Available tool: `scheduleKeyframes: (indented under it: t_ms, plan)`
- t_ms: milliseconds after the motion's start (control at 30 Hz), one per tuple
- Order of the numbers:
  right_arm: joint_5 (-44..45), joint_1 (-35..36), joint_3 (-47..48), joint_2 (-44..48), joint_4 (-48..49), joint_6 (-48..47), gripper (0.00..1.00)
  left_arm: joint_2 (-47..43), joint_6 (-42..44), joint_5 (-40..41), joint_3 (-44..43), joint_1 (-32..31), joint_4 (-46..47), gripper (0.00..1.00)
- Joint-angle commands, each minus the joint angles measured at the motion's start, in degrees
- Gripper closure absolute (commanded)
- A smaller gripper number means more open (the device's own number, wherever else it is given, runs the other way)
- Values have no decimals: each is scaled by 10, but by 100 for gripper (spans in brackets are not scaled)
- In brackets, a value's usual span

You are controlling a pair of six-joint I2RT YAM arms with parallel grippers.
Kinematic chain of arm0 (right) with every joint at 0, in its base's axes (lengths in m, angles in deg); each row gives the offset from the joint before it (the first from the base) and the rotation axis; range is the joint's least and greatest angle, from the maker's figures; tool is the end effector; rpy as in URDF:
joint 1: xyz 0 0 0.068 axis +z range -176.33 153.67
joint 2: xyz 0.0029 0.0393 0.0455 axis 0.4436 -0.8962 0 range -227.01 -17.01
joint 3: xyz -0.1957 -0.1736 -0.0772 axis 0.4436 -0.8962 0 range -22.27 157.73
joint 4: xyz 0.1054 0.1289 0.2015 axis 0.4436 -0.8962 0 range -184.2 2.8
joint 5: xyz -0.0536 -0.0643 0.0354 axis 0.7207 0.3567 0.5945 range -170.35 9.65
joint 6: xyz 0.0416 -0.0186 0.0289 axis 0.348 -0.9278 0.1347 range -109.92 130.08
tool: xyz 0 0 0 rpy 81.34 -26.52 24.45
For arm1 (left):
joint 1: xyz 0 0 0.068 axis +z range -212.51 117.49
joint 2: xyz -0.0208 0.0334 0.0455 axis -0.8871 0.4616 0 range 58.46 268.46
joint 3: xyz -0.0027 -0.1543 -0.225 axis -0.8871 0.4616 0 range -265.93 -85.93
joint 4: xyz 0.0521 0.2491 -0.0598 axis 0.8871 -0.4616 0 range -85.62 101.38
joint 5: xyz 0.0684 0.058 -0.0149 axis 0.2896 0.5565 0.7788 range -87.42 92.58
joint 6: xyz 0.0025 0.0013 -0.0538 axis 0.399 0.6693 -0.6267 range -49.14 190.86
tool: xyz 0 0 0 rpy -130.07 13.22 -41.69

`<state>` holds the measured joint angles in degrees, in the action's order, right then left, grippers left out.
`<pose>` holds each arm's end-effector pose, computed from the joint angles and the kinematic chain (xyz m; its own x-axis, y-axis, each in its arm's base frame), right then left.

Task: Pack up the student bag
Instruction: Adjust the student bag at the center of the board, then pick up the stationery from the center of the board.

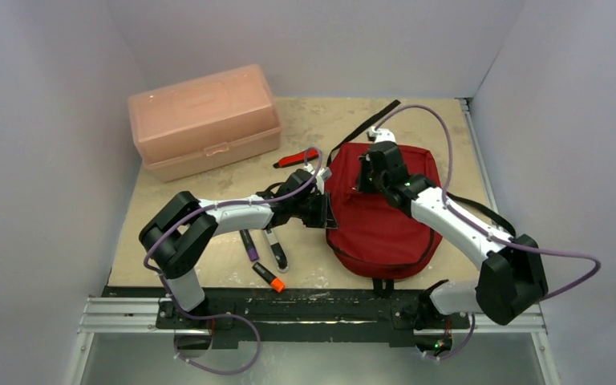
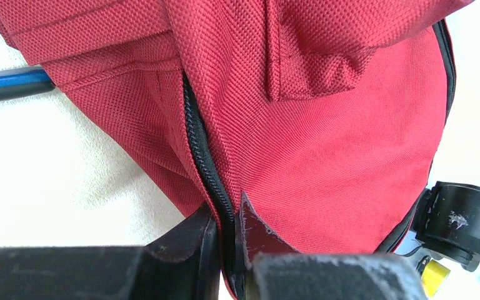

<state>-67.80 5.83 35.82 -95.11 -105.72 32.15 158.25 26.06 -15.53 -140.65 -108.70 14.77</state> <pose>0.2592 0.1540 0.2765 -0.6298 0.0371 -0.7758 -0.1501 0.9742 0.1684 0.2418 -0.2682 0.1709 -0.9232 -0.0050 -0.3843 0.2764 0.6861 -0.6729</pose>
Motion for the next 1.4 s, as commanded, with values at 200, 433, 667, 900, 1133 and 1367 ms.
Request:
scheduleKeyframes:
  t_ms: [200,433,667,900,1133,1367]
  plan:
    - [-185,-85,-97,55,142,96,100,-29,21,-9,-17,1,-4,70]
    - [-299,-84,-115,16,181,128,100,-26,11,-19,-22,1,-6,69]
    - [-391,-86,-176,37,218,186,75,-79,29,-15,-23,1,-53,52]
    - [-298,-87,-137,128,78,112,48,-245,110,61,-26,6,-226,29]
    - [-210,7,-104,179,26,83,40,-453,100,262,21,44,-422,23]
    - [-77,256,-118,113,142,185,39,-628,83,401,33,53,-509,22]
